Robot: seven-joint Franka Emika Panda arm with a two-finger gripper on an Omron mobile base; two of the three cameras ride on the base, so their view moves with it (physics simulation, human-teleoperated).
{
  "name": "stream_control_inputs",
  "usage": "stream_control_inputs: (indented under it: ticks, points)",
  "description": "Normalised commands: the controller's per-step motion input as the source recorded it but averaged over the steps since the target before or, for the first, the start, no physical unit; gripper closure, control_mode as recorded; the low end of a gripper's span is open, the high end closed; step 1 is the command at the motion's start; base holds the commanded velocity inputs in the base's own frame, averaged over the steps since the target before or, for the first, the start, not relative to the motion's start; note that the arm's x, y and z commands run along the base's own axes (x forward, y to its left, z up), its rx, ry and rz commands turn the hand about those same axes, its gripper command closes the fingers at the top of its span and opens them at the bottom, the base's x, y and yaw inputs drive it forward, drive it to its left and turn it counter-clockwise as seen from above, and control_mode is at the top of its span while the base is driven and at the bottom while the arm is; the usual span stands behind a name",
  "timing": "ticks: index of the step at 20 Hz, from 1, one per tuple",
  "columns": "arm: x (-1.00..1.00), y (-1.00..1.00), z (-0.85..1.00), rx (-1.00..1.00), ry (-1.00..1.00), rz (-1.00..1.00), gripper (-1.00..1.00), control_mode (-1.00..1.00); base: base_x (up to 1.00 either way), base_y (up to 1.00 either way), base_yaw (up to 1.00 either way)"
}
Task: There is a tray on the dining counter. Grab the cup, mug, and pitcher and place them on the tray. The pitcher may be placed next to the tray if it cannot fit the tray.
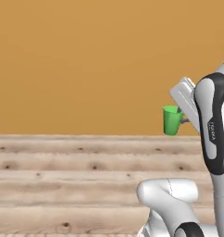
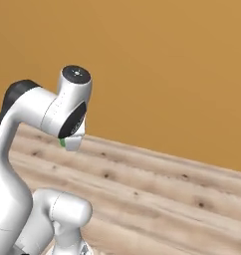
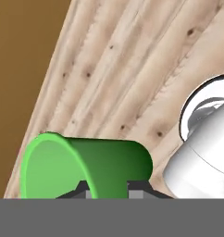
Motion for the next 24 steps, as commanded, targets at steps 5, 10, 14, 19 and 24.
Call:
stream_control_inputs:
  ticks: [5, 10, 14, 19, 24]
  points:
    - [0.0, 0.0, 0.0, 0.0, 0.0, 0.0, 1.0, 1.0, 0.75, -0.26, 0.75]
    - [0.0, 0.0, 0.0, 0.0, 0.0, 0.0, 1.0, 1.0, 0.76, -0.29, 0.75]
    - [0.0, 0.0, 0.0, 0.0, 0.0, 0.0, 1.0, 1.0, 0.82, -0.42, 0.7]
    - [0.0, 0.0, 0.0, 0.0, 0.0, 0.0, 1.0, 1.0, 0.84, -0.52, 0.66]
    - [0.0, 0.0, 0.0, 0.0, 0.0, 0.0, 1.0, 1.0, 0.81, -0.62, 0.59]
